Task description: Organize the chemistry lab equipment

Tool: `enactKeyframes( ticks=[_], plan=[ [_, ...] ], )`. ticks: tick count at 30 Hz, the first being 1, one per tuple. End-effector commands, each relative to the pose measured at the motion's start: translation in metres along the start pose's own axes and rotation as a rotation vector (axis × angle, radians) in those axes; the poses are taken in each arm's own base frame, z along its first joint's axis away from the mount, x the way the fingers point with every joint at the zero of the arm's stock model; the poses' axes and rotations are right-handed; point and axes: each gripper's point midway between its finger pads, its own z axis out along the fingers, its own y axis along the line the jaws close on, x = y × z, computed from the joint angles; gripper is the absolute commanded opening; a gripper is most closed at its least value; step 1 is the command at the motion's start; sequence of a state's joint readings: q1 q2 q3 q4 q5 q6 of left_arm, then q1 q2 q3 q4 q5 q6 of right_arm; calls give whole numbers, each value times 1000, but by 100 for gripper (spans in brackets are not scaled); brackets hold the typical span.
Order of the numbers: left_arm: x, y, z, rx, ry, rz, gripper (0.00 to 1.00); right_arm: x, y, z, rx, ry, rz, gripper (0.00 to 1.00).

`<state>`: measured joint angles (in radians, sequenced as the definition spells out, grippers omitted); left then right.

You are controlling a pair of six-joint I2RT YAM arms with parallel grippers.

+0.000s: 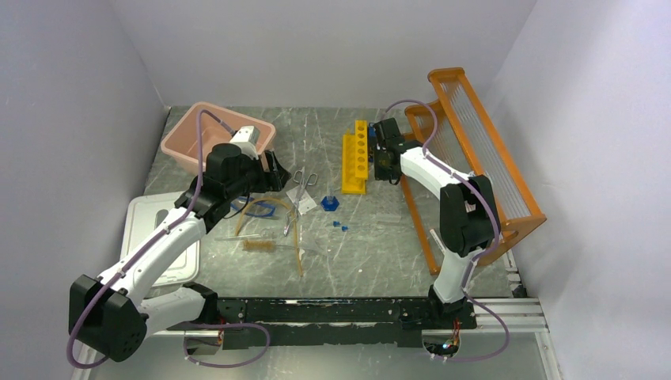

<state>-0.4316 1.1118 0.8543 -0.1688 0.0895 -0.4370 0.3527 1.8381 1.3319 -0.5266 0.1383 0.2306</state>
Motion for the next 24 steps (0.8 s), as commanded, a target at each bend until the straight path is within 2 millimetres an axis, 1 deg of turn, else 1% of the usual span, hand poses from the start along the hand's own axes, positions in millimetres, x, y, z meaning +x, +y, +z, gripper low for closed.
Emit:
enactKeyframes(
  ticks=[1, 5, 9, 12, 14, 15, 19, 22, 24],
  plan=[
    [-14, 0, -4, -4, -49, 20, 79, 4, -6, 1, 48, 32, -38, 20],
    [-13, 1, -3, -10, -48, 17, 79, 9, -3, 6, 76, 77, -66, 20],
    [-15, 0, -2, -5, -51, 10, 79, 8, 1, 8, 69, 82, -70, 20],
    [-16, -1, -2, -4, -52, 11, 79, 8, 2, 8, 66, 80, -69, 23],
    [-15, 0, -2, -7, -49, 13, 79, 5, 3, 5, 62, 72, -64, 30],
    [-15, 1, -1, -10, -48, 16, 79, 3, 4, 3, 61, 66, -60, 35],
    [-17, 1, -2, -18, -45, 22, 80, -13, 6, -14, 49, 18, -30, 51],
    [-20, -1, -3, -12, -47, 26, 80, -26, 10, -31, 25, -27, -6, 60],
    [-22, -3, -3, -9, -47, 28, 81, -32, 12, -45, 5, -55, 4, 63]
  ],
)
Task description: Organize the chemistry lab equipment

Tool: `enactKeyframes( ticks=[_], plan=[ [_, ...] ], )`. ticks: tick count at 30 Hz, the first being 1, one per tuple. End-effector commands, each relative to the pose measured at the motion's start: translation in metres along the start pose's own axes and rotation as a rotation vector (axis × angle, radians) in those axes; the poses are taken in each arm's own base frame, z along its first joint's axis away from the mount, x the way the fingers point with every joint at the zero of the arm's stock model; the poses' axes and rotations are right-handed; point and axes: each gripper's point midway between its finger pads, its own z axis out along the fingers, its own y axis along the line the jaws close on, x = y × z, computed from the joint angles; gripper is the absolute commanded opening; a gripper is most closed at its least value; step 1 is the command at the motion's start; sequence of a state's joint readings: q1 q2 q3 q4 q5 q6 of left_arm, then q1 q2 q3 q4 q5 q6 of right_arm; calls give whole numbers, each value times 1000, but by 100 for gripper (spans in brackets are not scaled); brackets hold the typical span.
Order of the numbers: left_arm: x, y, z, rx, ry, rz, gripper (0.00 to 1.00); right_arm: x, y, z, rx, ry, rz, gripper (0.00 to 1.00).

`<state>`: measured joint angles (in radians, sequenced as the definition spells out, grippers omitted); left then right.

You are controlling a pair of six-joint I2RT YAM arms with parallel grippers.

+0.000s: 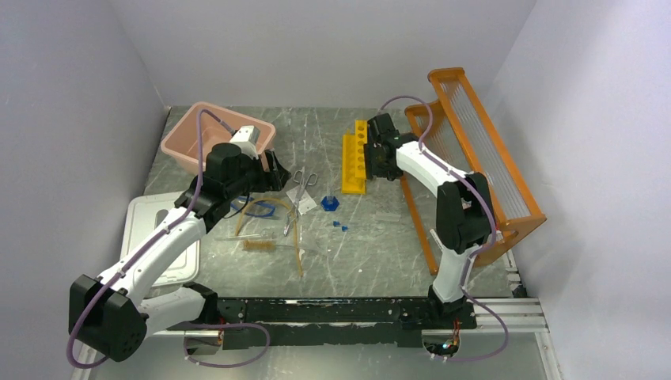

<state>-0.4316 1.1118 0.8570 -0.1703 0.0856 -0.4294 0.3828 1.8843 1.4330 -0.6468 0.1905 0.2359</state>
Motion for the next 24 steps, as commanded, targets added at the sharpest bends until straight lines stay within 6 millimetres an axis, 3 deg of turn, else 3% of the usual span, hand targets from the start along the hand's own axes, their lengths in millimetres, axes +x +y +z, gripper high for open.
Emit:
enactKeyframes(
  ticks=[1, 5, 9, 12, 16, 19, 24],
  plan=[
    [-22, -4, -3, -4, -44, 22, 81, -30, 4, -48, -49, -118, 42, 63],
    [-26, -7, -7, 4, -45, 27, 82, -20, 8, -73, -102, -149, 10, 62],
    [-26, -8, -12, 4, -44, 15, 84, 9, 33, -97, -161, -184, -128, 57],
    [-26, -8, -15, -2, -45, 3, 85, 40, 57, -104, -227, -180, -219, 52],
    [-23, -8, -15, -1, -32, -6, 88, 83, 77, -94, -280, -112, -294, 49],
    [-24, -10, -16, 7, -27, -12, 89, 102, 90, -85, -312, -96, -342, 48],
    [-26, -15, -18, 27, -34, -20, 88, 122, 104, -61, -345, -56, -380, 37]
  ],
)
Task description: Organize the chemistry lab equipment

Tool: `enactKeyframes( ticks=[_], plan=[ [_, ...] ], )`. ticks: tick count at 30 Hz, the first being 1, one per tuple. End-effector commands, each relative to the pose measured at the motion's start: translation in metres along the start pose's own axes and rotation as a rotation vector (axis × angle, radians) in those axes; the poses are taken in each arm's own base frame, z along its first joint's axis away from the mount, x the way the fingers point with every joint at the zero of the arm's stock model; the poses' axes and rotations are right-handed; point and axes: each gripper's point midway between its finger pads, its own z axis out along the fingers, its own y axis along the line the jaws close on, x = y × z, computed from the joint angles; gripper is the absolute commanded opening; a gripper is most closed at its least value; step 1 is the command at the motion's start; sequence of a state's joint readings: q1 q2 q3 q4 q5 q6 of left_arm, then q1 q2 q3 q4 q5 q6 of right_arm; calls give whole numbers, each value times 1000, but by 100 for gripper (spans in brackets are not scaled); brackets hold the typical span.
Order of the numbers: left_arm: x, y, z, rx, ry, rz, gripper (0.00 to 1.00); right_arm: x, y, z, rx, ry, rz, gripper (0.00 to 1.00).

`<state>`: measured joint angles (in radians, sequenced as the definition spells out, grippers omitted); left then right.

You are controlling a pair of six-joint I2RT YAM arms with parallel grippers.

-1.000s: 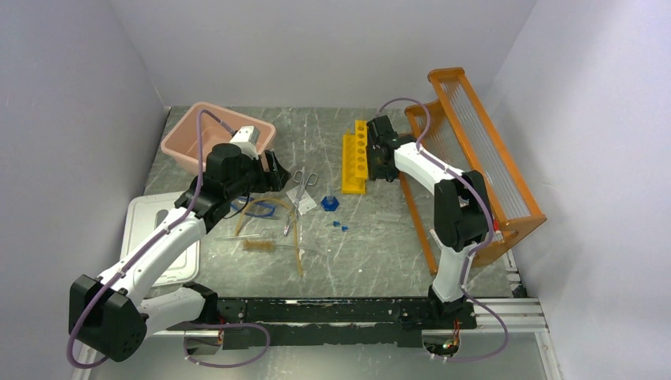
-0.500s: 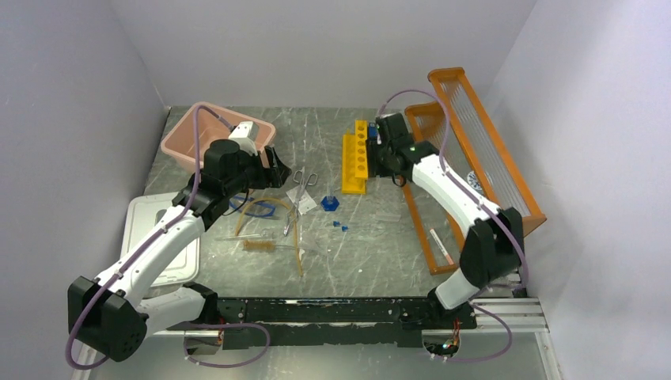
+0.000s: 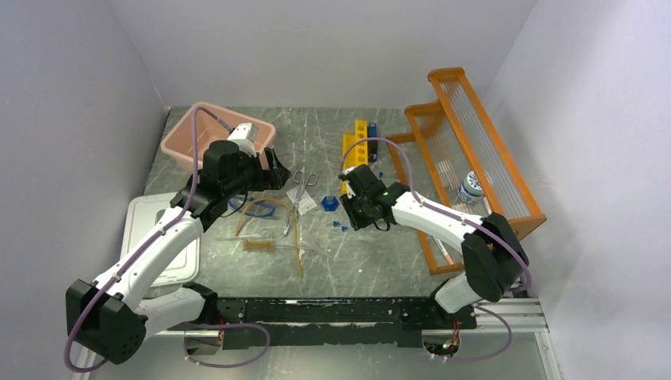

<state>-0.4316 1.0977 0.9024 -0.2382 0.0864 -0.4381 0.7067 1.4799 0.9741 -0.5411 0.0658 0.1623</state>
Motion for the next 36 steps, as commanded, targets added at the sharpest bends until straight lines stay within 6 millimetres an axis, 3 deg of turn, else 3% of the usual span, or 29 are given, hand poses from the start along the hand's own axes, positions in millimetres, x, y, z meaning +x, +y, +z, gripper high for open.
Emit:
enactKeyframes(
  ticks=[1, 6, 15, 22, 30, 36],
  plan=[
    [-18, -12, -9, 38, -41, -8, 88, -2, 13, 22, -50, -21, -40, 38],
    [-17, -13, -12, 51, -42, 3, 87, 10, 8, 37, -27, 15, -85, 53],
    [-18, -11, -9, 41, -42, 6, 87, 22, 0, 50, -1, 54, -142, 63],
    [-17, -10, -5, 37, -35, 15, 87, 28, 2, 54, -18, 79, -145, 62],
    [-15, -7, -6, 25, -37, 19, 87, 36, 24, 49, -135, 135, -121, 48],
    [-18, -5, -8, 13, -48, 27, 87, 39, 25, 45, -105, 154, -101, 42]
  ],
)
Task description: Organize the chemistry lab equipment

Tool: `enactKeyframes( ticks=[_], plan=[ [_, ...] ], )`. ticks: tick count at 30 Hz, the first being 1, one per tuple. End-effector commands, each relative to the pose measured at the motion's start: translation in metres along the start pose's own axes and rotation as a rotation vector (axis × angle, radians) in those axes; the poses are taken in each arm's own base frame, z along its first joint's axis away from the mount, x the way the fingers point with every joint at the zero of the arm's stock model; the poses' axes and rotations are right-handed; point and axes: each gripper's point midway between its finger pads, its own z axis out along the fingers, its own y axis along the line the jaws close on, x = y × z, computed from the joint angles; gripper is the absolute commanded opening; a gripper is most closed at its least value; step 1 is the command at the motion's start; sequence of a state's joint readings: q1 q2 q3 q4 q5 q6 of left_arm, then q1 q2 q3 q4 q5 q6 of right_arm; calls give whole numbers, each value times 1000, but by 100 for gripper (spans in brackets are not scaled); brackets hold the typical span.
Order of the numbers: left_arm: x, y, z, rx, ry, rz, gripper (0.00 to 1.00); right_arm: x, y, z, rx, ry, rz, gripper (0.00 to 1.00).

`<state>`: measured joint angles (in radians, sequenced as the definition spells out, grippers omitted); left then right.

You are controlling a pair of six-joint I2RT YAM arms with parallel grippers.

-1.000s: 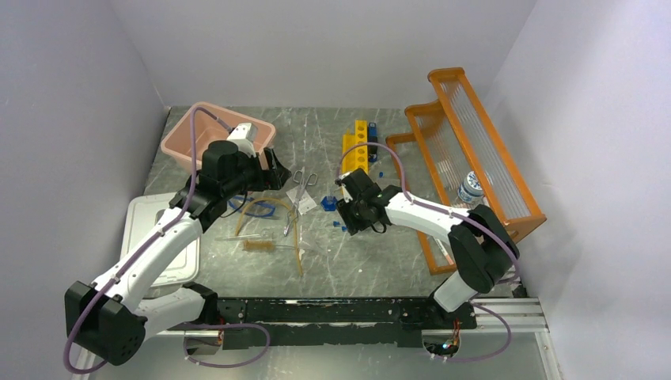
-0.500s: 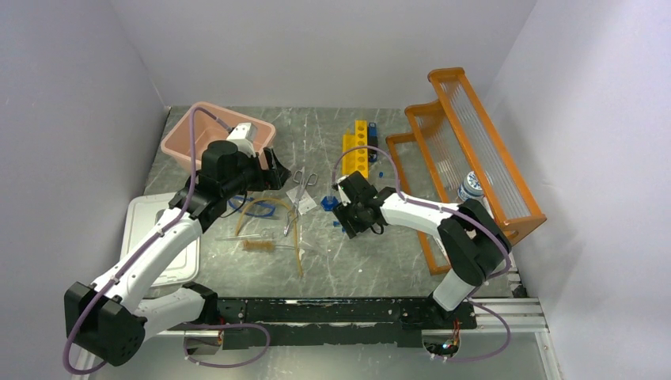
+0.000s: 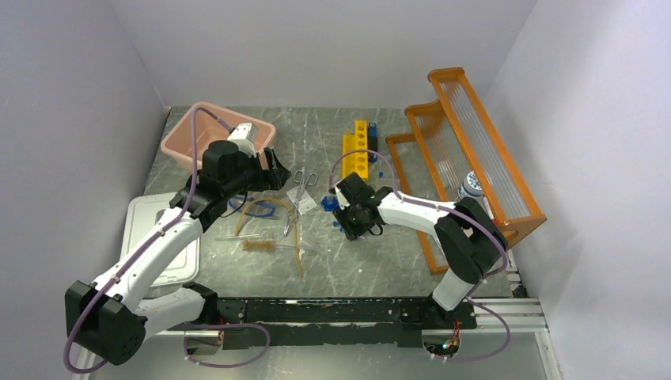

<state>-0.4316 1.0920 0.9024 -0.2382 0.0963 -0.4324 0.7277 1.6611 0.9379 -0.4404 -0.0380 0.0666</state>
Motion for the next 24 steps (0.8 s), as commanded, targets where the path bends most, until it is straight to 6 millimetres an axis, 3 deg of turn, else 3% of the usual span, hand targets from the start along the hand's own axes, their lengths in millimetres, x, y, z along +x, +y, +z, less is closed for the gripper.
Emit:
enactKeyframes(
  ticks=[1, 8, 12, 18, 24],
  plan=[
    [-17, -2, -6, -1, -46, 22, 87, 3, 6, -4, 0, 19, 20, 41],
    [-17, -2, -8, 0, -48, 27, 87, 5, 2, 5, 76, 30, -21, 35],
    [-17, -2, -10, -3, -49, 27, 86, 4, 2, 3, 86, 24, -31, 25],
    [-17, -3, -12, 3, -54, 15, 86, -10, 4, -23, 76, -58, -25, 17],
    [-15, -12, -12, 48, -38, 3, 86, -37, 29, -61, -51, -230, 18, 16]
  ],
)
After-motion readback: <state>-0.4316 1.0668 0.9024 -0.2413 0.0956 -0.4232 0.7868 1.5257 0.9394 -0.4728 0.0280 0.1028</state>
